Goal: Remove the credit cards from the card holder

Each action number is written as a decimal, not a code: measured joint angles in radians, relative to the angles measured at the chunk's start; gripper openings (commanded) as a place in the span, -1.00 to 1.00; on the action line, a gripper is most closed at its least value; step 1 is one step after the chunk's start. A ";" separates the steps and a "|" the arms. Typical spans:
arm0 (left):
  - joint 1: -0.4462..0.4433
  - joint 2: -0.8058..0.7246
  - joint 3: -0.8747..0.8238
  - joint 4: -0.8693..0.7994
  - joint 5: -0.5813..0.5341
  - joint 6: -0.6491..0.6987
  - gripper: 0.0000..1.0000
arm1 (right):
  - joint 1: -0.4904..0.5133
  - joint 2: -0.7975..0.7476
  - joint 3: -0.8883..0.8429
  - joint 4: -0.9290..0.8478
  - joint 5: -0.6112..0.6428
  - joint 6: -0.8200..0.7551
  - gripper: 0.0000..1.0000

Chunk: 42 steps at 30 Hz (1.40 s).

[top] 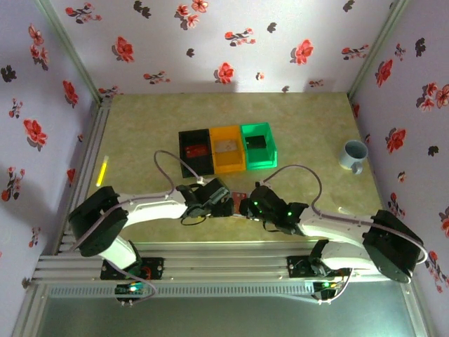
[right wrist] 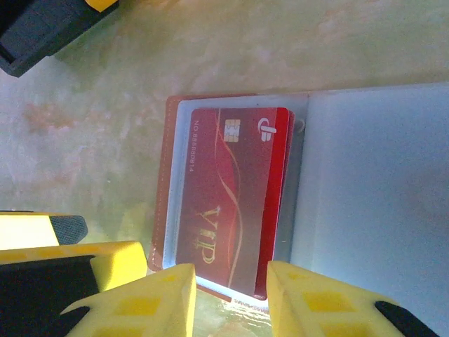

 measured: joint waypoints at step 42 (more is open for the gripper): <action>0.000 0.087 0.055 -0.071 -0.006 -0.020 0.86 | -0.048 0.091 -0.013 0.093 -0.029 0.025 -0.57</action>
